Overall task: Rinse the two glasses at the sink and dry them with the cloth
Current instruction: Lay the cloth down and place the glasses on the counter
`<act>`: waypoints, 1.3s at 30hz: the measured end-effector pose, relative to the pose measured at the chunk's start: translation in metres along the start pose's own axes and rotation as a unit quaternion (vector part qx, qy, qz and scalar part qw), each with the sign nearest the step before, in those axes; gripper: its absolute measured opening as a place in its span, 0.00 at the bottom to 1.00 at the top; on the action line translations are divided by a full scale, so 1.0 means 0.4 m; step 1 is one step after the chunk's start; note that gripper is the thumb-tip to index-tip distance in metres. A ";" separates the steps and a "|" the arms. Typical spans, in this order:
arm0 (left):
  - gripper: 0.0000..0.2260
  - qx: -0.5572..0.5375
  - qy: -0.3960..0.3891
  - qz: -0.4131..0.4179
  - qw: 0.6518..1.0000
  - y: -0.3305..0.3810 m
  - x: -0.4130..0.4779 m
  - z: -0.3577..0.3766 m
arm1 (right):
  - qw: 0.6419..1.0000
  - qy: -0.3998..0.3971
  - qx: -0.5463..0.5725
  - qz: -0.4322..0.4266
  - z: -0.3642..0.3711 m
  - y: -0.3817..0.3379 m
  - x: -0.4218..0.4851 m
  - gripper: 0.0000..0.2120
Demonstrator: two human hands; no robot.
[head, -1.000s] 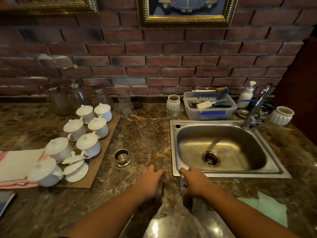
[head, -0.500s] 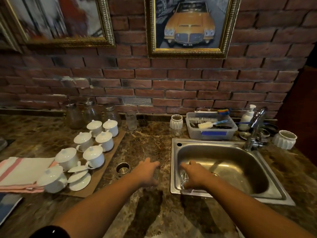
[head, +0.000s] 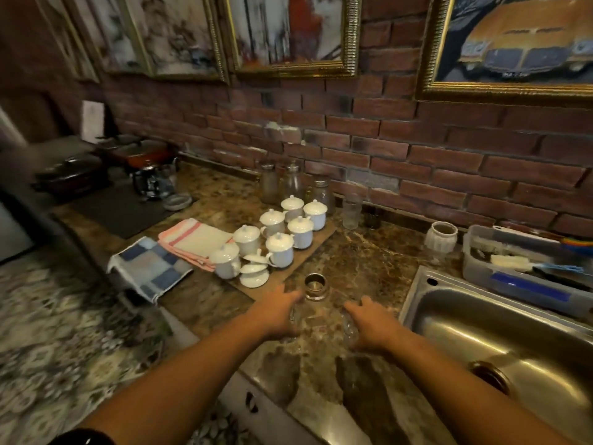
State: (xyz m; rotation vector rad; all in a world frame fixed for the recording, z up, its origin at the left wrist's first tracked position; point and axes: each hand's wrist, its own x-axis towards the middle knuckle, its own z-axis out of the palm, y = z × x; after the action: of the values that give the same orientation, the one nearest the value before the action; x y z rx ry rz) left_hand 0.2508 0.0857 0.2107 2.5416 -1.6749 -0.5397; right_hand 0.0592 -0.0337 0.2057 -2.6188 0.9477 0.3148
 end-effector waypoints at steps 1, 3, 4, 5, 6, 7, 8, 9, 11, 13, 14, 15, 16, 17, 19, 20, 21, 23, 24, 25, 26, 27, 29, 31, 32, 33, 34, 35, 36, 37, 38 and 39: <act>0.33 -0.003 0.005 -0.009 1.000 -0.030 -0.025 -0.003 | 1.000 0.001 -0.004 -0.016 0.000 -0.034 0.005 0.35; 0.34 -0.002 0.010 -0.022 1.000 -0.094 -0.073 -0.008 | 0.999 -0.006 -0.019 -0.050 0.006 -0.107 0.013 0.36; 0.35 0.000 0.007 -0.032 0.999 -0.127 -0.097 -0.010 | 0.997 -0.013 -0.030 -0.065 0.011 -0.145 0.017 0.36; 0.36 0.001 0.005 -0.044 0.999 -0.160 -0.121 -0.013 | 0.996 -0.020 -0.042 -0.077 0.017 -0.184 0.022 0.36; 0.37 0.000 0.004 -0.055 0.998 -0.193 -0.145 -0.016 | 0.994 -0.025 -0.053 -0.087 0.024 -0.222 0.027 0.35; 0.36 -0.002 0.005 -0.063 0.998 -0.226 -0.169 -0.019 | 0.993 -0.026 -0.062 -0.096 0.029 -0.261 0.032 0.34; 0.35 -0.006 0.010 -0.069 0.998 -0.262 -0.193 -0.021 | 0.992 -0.024 -0.066 -0.102 0.034 -0.302 0.037 0.34; 0.34 -0.009 0.016 -0.071 0.997 -0.299 -0.218 -0.024 | 0.992 -0.021 -0.072 -0.106 0.038 -0.346 0.040 0.34; 0.33 -0.018 0.021 -0.069 0.997 -0.377 -0.268 -0.030 | 0.991 -0.019 -0.081 -0.108 0.053 -0.438 0.051 0.34; 0.33 -0.029 0.026 -0.072 0.997 -0.459 -0.316 -0.035 | 0.992 -0.017 -0.071 -0.104 0.080 -0.530 0.063 0.34; 0.34 -0.032 0.030 -0.073 0.996 -0.501 -0.340 -0.038 | 0.993 -0.016 -0.060 -0.099 0.095 -0.576 0.067 0.35; 0.34 -0.034 0.036 -0.074 0.996 -0.541 -0.362 -0.042 | 0.994 -0.014 -0.050 -0.094 0.108 -0.620 0.070 0.35; 0.33 -0.034 0.043 -0.073 0.996 -0.584 -0.383 -0.044 | 0.995 -0.013 -0.044 -0.088 0.120 -0.663 0.074 0.36; 0.32 -0.033 0.050 -0.072 0.996 -0.626 -0.403 -0.048 | 0.996 -0.010 -0.040 -0.083 0.131 -0.705 0.078 0.36; 0.31 -0.024 0.063 -0.073 0.995 -0.703 -0.440 -0.054 | 0.997 0.001 -0.028 -0.077 0.148 -0.781 0.080 0.34; 0.31 -0.020 0.065 -0.072 0.995 -0.736 -0.458 -0.057 | 0.997 0.008 -0.024 -0.074 0.157 -0.815 0.081 0.34; 0.31 -0.018 0.062 -0.073 0.995 -0.765 -0.472 -0.060 | 0.997 0.013 -0.025 -0.069 0.166 -0.847 0.081 0.34; 0.30 -0.013 0.054 -0.072 0.996 -0.812 -0.496 -0.065 | 0.998 0.020 -0.028 -0.059 0.181 -0.904 0.082 0.34; 0.30 -0.012 0.052 -0.070 0.996 -0.832 -0.504 -0.069 | 0.998 0.021 -0.030 -0.056 0.185 -0.930 0.083 0.33; 0.30 -0.011 0.049 -0.067 0.996 -0.850 -0.507 -0.073 | 0.998 0.020 -0.031 -0.054 0.188 -0.953 0.086 0.33; 0.30 -0.008 0.047 -0.061 0.997 -0.867 -0.508 -0.077 | 0.998 0.018 -0.033 -0.051 0.190 -0.974 0.092 0.32; 0.30 -0.004 0.043 -0.058 0.997 -0.882 -0.504 -0.080 | 0.998 0.014 -0.035 -0.047 0.192 -0.991 0.099 0.32; 0.30 -0.002 0.037 -0.052 0.998 -0.907 -0.490 -0.081 | 0.999 0.002 -0.038 -0.037 0.194 -1.020 0.107 0.34; 0.30 -0.012 0.034 -0.047 0.998 -0.928 -0.467 -0.081 | 0.998 0.001 -0.045 -0.033 0.200 -1.041 0.123 0.35; 0.30 -0.020 0.032 -0.045 0.998 -0.935 -0.453 -0.081 | 0.998 0.004 -0.046 -0.030 0.205 -1.048 0.133 0.35; 0.30 -0.028 0.031 -0.043 0.998 -0.941 -0.437 -0.082 | 0.999 0.007 -0.042 -0.027 0.212 -1.052 0.146 0.36; 0.30 -0.030 0.030 -0.039 0.998 -0.946 -0.419 -0.082 | 0.999 0.009 -0.036 -0.025 0.218 -1.054 0.159 0.36; 0.30 -0.027 0.029 -0.034 0.999 -0.949 -0.399 -0.081 | 0.999 0.011 -0.030 -0.022 0.224 -1.055 0.174 0.36; 0.30 -0.020 0.028 -0.027 0.999 -0.951 -0.378 -0.081 | 1.000 0.012 -0.022 -0.018 0.229 -1.053 0.190 0.36; 0.30 -0.013 0.027 -0.019 0.999 -0.951 -0.358 -0.079 | 1.000 0.012 -0.012 -0.014 0.233 -1.050 0.206 0.35; 0.30 -0.008 0.025 -0.010 1.000 -0.950 -0.338 -0.077 | 1.000 0.014 0.001 -0.008 0.236 -1.046 0.222 0.35; 0.30 -0.008 0.025 -0.002 1.000 -0.951 -0.317 -0.075 | 1.000 0.017 0.016 -0.002 0.236 -1.041 0.240 0.35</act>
State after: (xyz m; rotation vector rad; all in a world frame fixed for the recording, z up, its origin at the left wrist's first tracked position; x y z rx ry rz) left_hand 0.5511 0.3520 0.1840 2.5257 -1.6428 -0.4841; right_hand 0.3941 0.2474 0.1870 -2.6054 0.9503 0.2527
